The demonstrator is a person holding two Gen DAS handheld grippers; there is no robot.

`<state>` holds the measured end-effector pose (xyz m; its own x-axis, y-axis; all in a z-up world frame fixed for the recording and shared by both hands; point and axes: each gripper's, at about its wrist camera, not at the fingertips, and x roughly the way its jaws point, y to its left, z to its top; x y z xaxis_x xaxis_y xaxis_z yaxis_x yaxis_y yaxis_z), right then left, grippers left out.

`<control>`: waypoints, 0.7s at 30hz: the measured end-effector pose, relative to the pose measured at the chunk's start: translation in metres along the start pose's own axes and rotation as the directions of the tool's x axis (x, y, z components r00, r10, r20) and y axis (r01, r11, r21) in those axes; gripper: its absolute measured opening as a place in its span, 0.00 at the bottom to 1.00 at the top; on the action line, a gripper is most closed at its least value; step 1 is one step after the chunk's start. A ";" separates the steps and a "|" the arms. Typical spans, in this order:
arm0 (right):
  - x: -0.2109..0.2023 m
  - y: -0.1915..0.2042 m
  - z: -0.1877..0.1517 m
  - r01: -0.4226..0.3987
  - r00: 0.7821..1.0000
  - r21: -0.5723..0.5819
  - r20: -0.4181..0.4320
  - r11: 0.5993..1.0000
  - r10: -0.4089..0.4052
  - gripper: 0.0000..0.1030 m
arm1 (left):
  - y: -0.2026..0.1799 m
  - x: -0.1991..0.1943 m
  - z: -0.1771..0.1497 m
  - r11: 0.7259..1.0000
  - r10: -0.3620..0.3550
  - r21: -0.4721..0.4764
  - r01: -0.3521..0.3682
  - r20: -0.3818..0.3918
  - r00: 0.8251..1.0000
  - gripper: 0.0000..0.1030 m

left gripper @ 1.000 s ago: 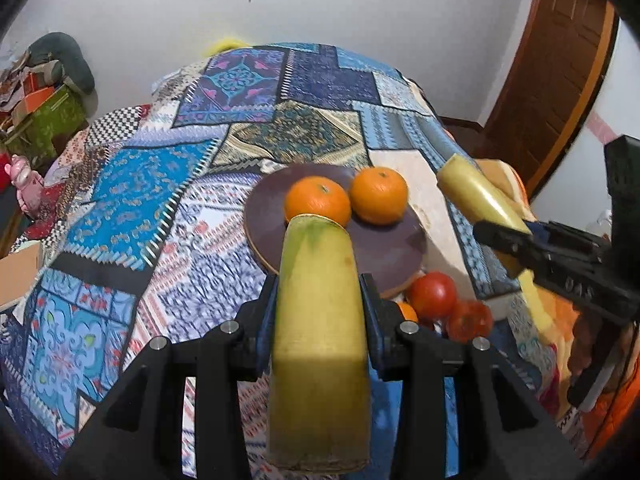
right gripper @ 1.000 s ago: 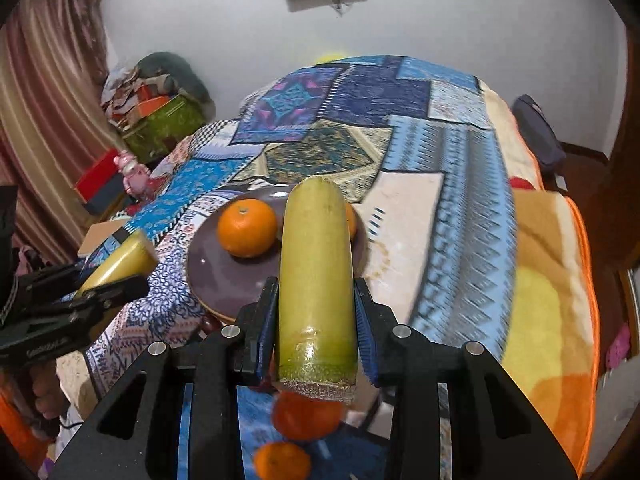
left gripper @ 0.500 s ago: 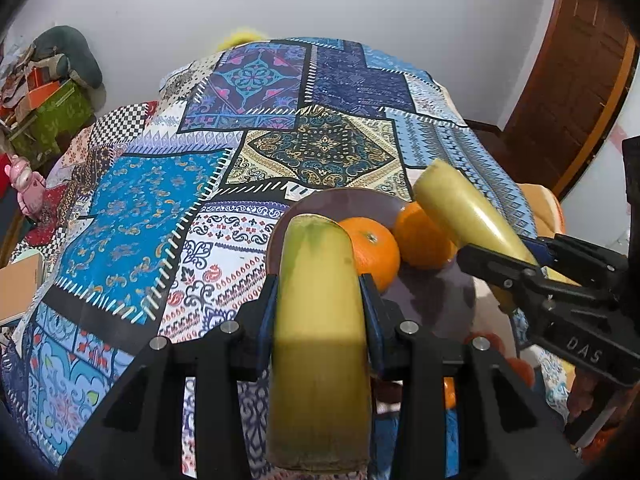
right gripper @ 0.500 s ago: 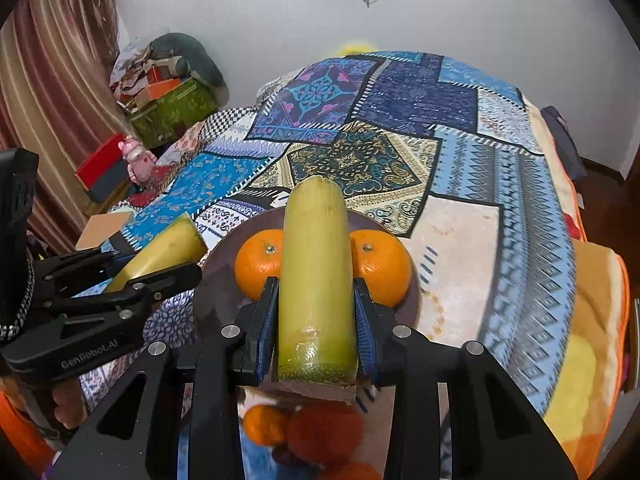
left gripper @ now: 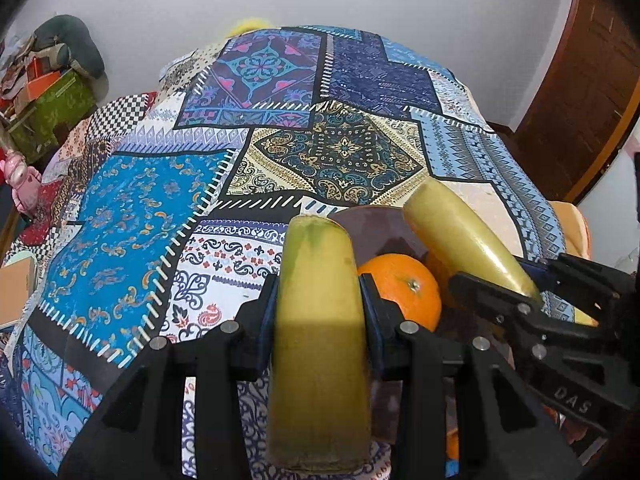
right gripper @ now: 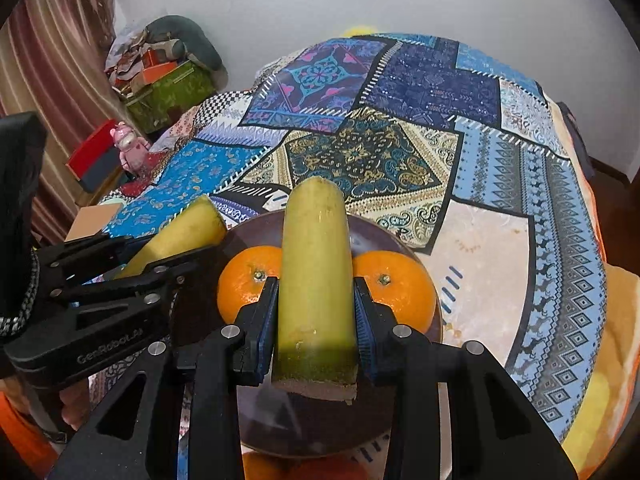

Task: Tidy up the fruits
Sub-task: 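Lay the sugarcane on the plate with the left tool while the right tool lays its piece between the oranges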

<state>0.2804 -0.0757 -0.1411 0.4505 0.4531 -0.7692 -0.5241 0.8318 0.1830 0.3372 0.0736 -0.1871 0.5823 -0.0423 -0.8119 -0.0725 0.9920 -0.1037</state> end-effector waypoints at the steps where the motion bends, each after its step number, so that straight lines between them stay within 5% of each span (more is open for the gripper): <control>1: 0.000 0.002 0.000 0.006 1.000 -0.006 0.001 1.000 -0.006 0.31 | 0.000 0.003 0.000 1.000 -0.002 -0.004 0.002 -0.003 1.000 0.37; 21: -0.008 0.007 0.002 0.026 1.000 -0.046 0.003 0.999 -0.026 0.33 | -0.005 -0.007 0.003 1.000 0.007 0.014 -0.008 0.024 1.000 0.36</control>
<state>0.2743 -0.0734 -0.1324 0.4663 0.4322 -0.7719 -0.5451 0.8276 0.1341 0.3360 0.0693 -0.1795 0.6008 -0.0322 -0.7988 -0.0659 0.9938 -0.0897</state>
